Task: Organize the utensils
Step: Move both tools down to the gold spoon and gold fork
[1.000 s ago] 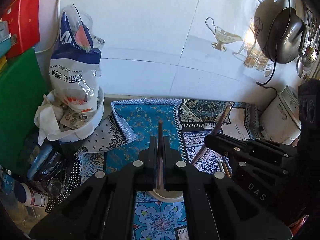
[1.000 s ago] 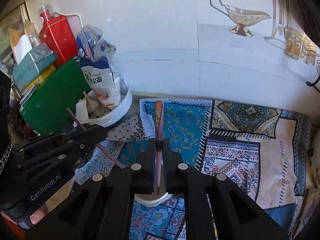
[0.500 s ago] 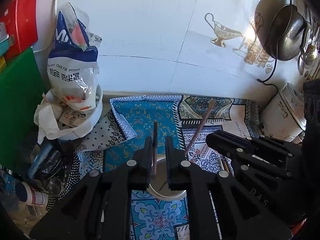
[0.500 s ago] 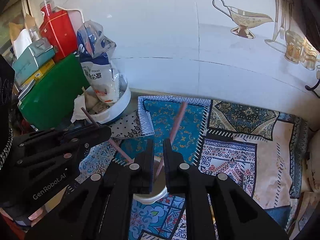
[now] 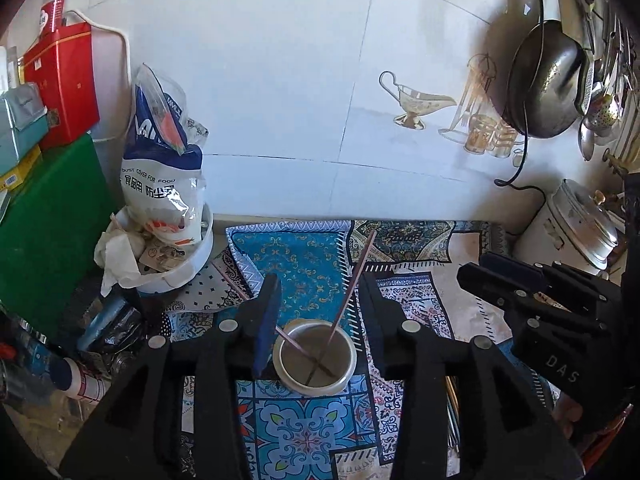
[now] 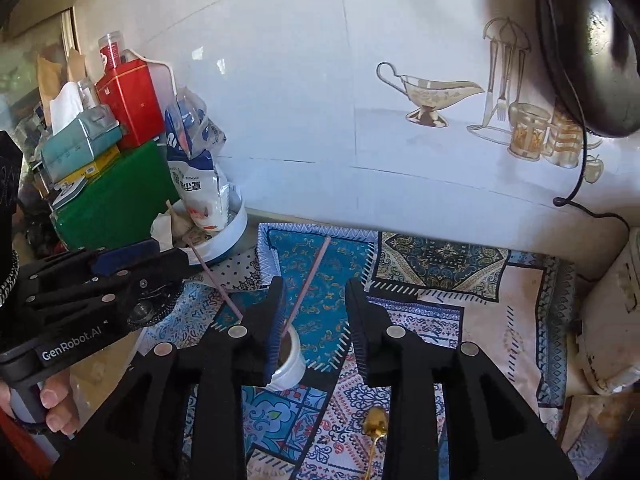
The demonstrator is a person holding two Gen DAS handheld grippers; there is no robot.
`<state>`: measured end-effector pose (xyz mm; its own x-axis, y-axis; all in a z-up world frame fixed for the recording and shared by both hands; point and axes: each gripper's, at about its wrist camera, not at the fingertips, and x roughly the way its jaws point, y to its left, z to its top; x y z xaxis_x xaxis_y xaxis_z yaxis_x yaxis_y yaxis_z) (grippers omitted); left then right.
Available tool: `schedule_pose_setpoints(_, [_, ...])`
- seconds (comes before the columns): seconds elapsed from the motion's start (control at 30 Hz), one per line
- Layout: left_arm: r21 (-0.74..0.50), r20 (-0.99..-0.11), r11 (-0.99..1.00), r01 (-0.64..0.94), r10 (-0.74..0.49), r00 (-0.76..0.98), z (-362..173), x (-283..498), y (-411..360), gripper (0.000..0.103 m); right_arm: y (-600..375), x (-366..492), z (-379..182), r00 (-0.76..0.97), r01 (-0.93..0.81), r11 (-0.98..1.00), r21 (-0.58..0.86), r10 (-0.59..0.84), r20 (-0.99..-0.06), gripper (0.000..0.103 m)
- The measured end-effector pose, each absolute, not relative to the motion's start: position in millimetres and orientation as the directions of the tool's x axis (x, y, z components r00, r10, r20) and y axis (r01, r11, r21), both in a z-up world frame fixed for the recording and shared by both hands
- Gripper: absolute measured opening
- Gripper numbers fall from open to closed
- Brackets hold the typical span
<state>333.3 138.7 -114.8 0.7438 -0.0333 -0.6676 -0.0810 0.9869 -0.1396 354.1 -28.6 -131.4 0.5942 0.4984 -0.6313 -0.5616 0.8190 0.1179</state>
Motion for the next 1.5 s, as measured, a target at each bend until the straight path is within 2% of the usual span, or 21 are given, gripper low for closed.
schedule_pose_setpoints(0.23, [-0.143,-0.662,0.987,-0.075,-0.039,0.748,-114,323,109,0.05,-69,351,-133,0.613,-0.533,0.84,0.107,0.47,-0.635,0.031])
schedule_pose_setpoints(0.37, [-0.15,-0.681,0.986,-0.071,-0.051,0.73,-126,323,88,0.05,-93,353,-143,0.607,-0.511,0.852,0.11,0.449,-0.656,0.031])
schedule_pose_setpoints(0.6, [-0.172,-0.746,0.983,-0.06,-0.09,0.66,-164,330,52,0.05,-131,358,-172,0.582,-0.47,0.877,0.102,0.394,-0.712,0.031])
schedule_pose_setpoints(0.83, [-0.168,-0.847,0.984,-0.062,-0.112,0.52,-229,336,21,0.05,-154,367,-215,0.512,-0.437,0.893,0.11,0.347,-0.786,0.031])
schedule_pose_setpoints(1.13, [-0.144,-0.918,0.984,-0.107,-0.092,0.386,-290,331,19,0.05,-142,361,-284,0.343,-0.483,0.867,0.125,0.319,-0.884,0.031])
schedule_pose_setpoints(1.4, [-0.148,-0.937,0.977,-0.155,-0.088,0.338,-314,321,33,0.05,-114,353,-317,0.246,-0.545,0.825,0.152,0.331,-0.911,0.031])
schedule_pose_setpoints(1.5, [-0.15,-0.939,0.974,-0.168,-0.087,0.333,-316,318,38,0.05,-109,357,-323,0.226,-0.546,0.822,0.164,0.333,-0.916,0.024])
